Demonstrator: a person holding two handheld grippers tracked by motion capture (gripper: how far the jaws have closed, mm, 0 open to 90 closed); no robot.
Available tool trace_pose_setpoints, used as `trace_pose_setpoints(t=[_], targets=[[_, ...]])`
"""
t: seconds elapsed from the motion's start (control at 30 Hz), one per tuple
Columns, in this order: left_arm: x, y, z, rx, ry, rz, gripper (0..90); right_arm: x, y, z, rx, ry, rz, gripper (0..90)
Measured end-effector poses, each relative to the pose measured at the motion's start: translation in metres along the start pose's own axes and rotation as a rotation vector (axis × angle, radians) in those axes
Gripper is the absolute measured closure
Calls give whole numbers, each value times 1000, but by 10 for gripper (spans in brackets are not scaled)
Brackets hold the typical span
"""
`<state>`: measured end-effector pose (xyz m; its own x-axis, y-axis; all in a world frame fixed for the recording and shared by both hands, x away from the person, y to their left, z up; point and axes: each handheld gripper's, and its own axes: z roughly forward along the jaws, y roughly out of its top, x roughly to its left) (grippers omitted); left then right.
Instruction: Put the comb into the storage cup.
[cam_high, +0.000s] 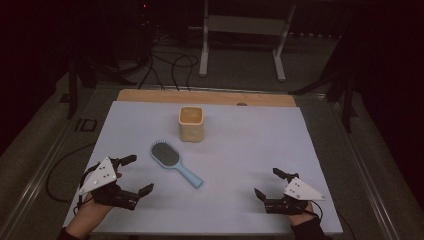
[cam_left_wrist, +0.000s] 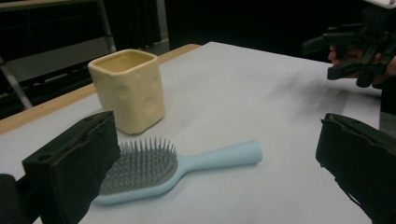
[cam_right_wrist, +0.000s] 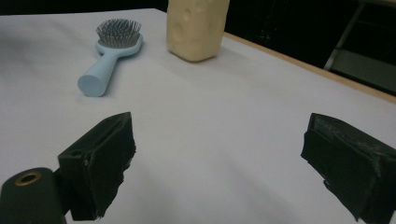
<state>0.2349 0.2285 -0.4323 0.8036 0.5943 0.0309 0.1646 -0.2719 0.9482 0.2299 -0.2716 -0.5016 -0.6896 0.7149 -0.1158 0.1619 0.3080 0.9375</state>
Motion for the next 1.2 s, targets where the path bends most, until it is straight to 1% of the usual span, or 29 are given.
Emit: trace_pose_setpoints(t=[0.03, 0.07, 0.1, 0.17, 0.2, 0.33, 0.37, 0.43, 0.47, 0.5, 0.53, 0.57, 0.6, 0.63, 0.67, 0.73, 0.77, 0.9, 0.97, 1.03, 1.07, 1.1, 1.17, 1.2], targets=[[0, 2, 1, 6, -1, 9, 0, 0, 0, 0, 0, 0, -2, 89], [0, 2, 1, 6, -1, 9, 0, 1, 0, 0, -2, 2, -4, 89], [0, 7, 5, 18, -3, 15, 0, 1, 1, 0, -3, 2, -6, 89], [0, 8, 6, 18, -6, 16, 0, 1, 1, 0, -5, 2, -10, 89], [-1, 11, 11, 24, -20, 17, 0, 1, 1, 0, -5, 2, -10, 89], [-2, 14, 17, 33, -32, 29, 0, 1, 1, 0, -4, 3, 0, 89], [-2, 16, 22, 41, -37, 36, 0, 1, 1, 0, -4, 3, -1, 89], [-2, 17, 28, 56, -53, 35, 0, 1, 1, 0, -4, 5, 3, 89], [-2, 17, 28, 56, -53, 35, 0, 1, 1, 0, -5, 4, 3, 89], [-2, 17, 33, 67, -58, 37, 0, 1, 1, 0, -4, 5, 3, 89], [-2, 18, 36, 66, -66, 33, 0, 0, 1, 0, -3, 4, -1, 89], [-2, 18, 36, 66, -66, 33, 0, 0, 1, 0, -3, 4, -1, 89], [-2, 19, 41, 72, -74, 27, 0, 0, 1, 0, -3, 4, 2, 89], [-2, 19, 41, 72, -74, 27, 0, 0, 1, 0, -4, 4, 1, 88], [-3, 20, 47, 88, -86, 25, 0, 0, 1, 0, -3, 5, 2, 89], [-4, 22, 53, 104, -95, 27, 0, 0, 0, 1, -4, 5, 1, 89], [-4, 22, 53, 104, -95, 27, 0, 0, 0, 1, -4, 6, 2, 88], [-5, 24, 67, 113, -114, 7, 0, 0, 0, 1, -4, 9, -1, 88], [-5, 25, 72, 123, -125, 9, 0, 0, 0, 1, -4, 11, 2, 89], [-5, 24, 75, 121, -129, 8, 0, 0, 0, 1, -6, 12, 4, 89], [-6, 24, 80, 132, -142, 7, 0, 0, 0, 1, -10, 15, 1, 89], [-7, 24, 83, 141, -146, 7, 0, 0, 1, 1, -10, 16, 3, 89], [-8, 24, 85, 140, -143, 7, 0, 1, 1, 1, -10, 16, 3, 89], [-9, 24, 90, 144, -153, 2, 0, 1, 1, 1, -10, 14, 3, 89]])
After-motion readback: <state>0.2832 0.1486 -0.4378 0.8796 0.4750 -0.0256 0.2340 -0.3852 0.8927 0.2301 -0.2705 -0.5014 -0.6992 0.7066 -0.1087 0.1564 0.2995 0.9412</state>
